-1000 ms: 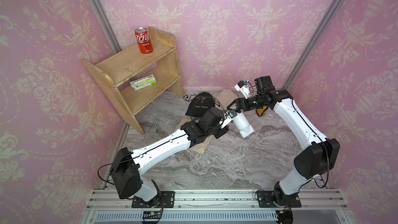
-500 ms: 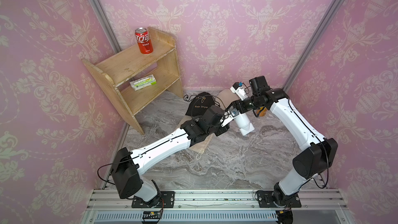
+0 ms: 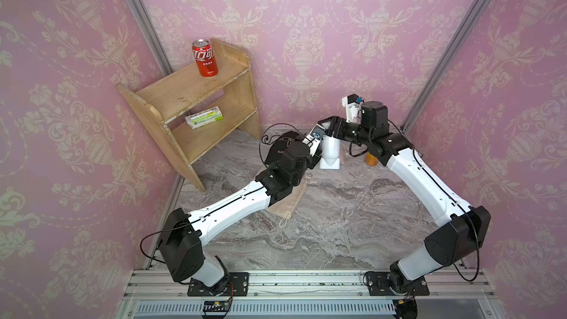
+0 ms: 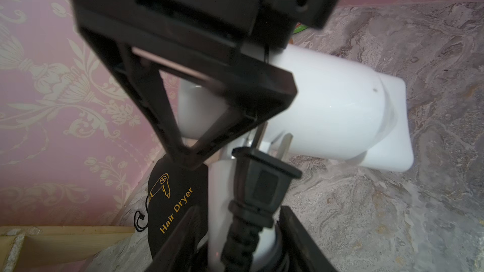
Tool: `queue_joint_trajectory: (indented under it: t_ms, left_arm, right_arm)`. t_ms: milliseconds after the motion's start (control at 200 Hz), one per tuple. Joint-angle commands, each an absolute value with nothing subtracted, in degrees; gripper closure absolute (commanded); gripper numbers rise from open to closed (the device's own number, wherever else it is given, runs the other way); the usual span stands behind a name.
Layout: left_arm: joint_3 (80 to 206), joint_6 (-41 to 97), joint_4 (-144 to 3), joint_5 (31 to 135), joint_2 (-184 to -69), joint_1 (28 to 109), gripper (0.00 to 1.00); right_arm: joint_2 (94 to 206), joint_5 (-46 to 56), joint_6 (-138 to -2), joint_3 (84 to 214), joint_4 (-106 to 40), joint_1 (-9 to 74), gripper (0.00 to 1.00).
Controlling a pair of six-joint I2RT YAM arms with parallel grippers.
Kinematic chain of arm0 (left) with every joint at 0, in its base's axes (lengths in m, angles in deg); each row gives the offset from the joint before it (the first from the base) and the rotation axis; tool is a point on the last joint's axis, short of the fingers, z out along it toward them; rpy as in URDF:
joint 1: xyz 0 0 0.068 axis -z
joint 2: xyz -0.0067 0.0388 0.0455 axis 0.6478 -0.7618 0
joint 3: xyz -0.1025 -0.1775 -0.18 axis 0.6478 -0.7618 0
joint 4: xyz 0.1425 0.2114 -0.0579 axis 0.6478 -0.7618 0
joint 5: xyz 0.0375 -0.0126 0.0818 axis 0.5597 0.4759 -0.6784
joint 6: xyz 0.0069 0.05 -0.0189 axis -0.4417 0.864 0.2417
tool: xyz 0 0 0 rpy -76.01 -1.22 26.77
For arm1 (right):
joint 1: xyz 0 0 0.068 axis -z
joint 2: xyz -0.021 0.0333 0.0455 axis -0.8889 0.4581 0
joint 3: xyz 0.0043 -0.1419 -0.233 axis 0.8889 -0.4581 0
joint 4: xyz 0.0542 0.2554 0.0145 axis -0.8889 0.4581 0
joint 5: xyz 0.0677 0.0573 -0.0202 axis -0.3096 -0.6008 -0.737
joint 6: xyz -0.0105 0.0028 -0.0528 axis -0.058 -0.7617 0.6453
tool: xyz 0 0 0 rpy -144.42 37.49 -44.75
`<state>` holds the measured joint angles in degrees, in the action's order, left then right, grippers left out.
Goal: Pack away hair dryers
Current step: Fold the hair dryer.
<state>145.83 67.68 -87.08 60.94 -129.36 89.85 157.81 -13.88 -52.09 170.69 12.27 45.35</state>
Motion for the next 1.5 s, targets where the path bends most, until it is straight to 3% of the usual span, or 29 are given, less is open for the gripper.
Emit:
queue_joint_trajectory:
  t_ms: [0,165,665,1171,1386,1491]
  left_arm:
    - [145.4,65.12,-76.62,53.02,-127.09,87.75,0.92]
    - [144.47,63.09,-73.18,50.03,-127.51,87.58,0.92]
    - [144.02,56.65,-64.93,42.44,-129.15,87.64,0.92]
    - [144.64,46.86,-56.18,41.25,-132.22,88.09,0.9]
    - [144.17,46.32,-55.19,41.94,-132.38,88.69,0.89]
    - [143.3,46.75,-55.4,42.87,-131.85,88.72,0.89]
  right_arm:
    - [156.84,-17.98,-59.28,172.37,11.37,44.76,0.62]
    - [155.71,-15.7,-65.11,172.08,6.54,44.73,0.68]
    - [150.98,-7.99,-82.93,167.35,-11.56,44.59,0.7]
    - [147.19,10.55,-100.07,159.98,-30.31,39.69,0.68]
    - [145.15,14.48,-99.71,157.03,-31.6,38.91,0.6]
    - [144.53,15.63,-96.56,158.03,-27.73,38.92,0.44]
